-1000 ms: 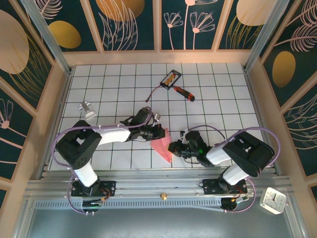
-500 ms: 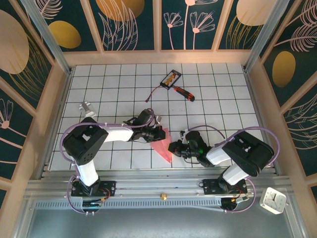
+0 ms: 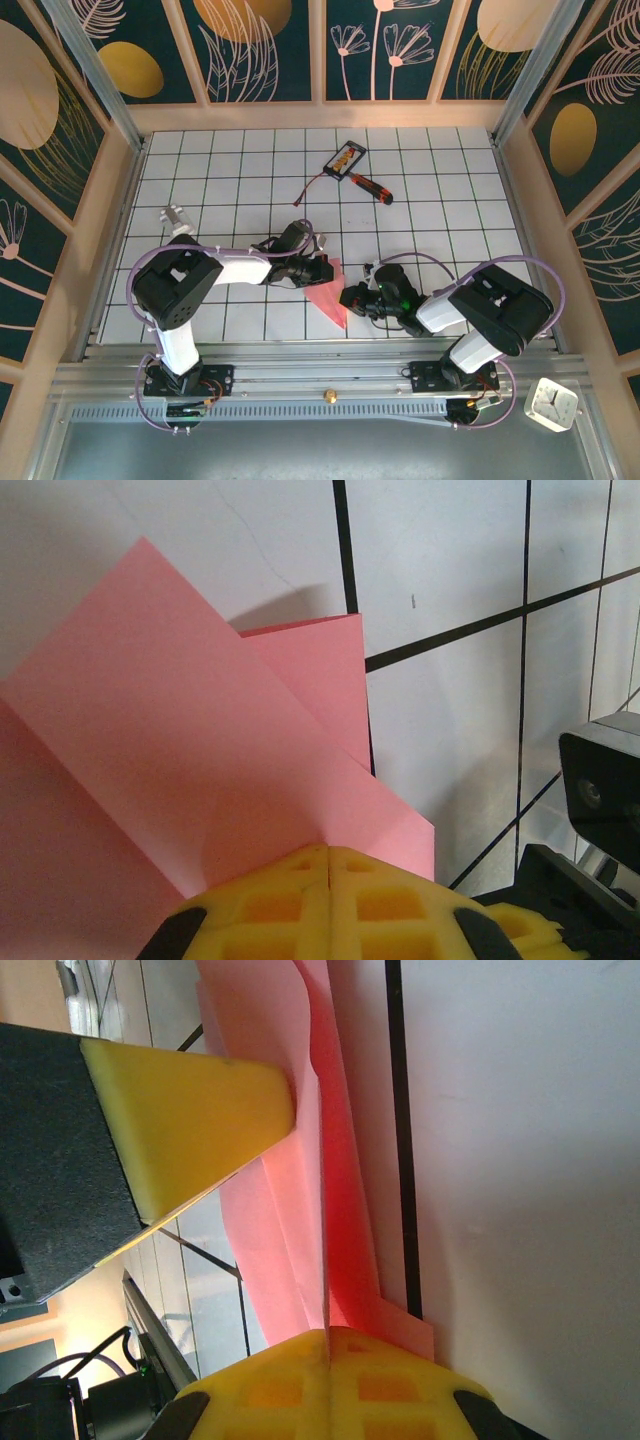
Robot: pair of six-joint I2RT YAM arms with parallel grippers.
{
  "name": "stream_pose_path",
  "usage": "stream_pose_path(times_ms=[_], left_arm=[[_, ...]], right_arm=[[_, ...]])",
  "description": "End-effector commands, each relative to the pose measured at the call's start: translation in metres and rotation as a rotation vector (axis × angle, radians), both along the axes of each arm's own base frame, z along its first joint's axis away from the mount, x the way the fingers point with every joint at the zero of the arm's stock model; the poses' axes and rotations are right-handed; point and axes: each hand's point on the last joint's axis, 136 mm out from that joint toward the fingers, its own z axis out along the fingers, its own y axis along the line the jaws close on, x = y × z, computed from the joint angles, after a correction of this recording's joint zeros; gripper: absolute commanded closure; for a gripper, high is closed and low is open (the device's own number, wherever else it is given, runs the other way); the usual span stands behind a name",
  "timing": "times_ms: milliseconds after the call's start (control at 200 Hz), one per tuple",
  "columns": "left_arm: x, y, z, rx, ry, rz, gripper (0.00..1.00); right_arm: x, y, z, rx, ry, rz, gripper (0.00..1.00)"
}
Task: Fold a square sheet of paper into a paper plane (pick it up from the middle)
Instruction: Perform the fourth fold on the wing at the bottom-center of the table.
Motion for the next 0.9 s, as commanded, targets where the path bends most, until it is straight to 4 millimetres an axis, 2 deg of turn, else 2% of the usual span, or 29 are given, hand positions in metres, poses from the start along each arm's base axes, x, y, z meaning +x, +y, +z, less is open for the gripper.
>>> stream_pose_path(times_ms=[0,305,435,445,465,585,741,766,891], left_arm=[[0.006,0.002,0.004,0.011,-0.024,0.005,0.98],[0.0,-0.001,0.036,-0.079,-0.046,0.002,0.89],[-0.007,0.003,0.029,-0.074,-0.023,-0.004,0.88],[-0.007,0.002,0.037,-0.088,-0.037,-0.005,0.88],[-0.007,0.002,0.039,-0.093,-0.038,-0.007,0.88],[-0.012,0.003,0.034,-0.092,-0.022,-0.018,0.87],[-0.01,-0.002,0.038,-0.105,-0.032,-0.036,0.85],[-0.011,-0.002,0.029,-0.093,-0.012,-0.039,0.85],[-0.008,-0.007,0.028,-0.101,-0.013,-0.049,0.83]], right_arm=[[-0.007,-0.011,-0.021,-0.072,0.052,-0.001,1.0],[-0.007,-0.008,-0.022,-0.099,0.044,0.035,1.0],[-0.006,-0.005,-0.022,-0.108,0.041,0.051,1.0],[-0.006,-0.005,-0.022,-0.107,0.04,0.052,1.0],[-0.005,-0.004,-0.022,-0.109,0.041,0.054,1.0],[-0.005,-0.003,-0.024,-0.122,0.039,0.067,1.0],[-0.005,-0.003,-0.027,-0.132,0.048,0.074,1.0],[-0.005,-0.003,-0.027,-0.133,0.049,0.075,1.0],[-0.006,-0.003,-0.028,-0.136,0.053,0.073,1.0]])
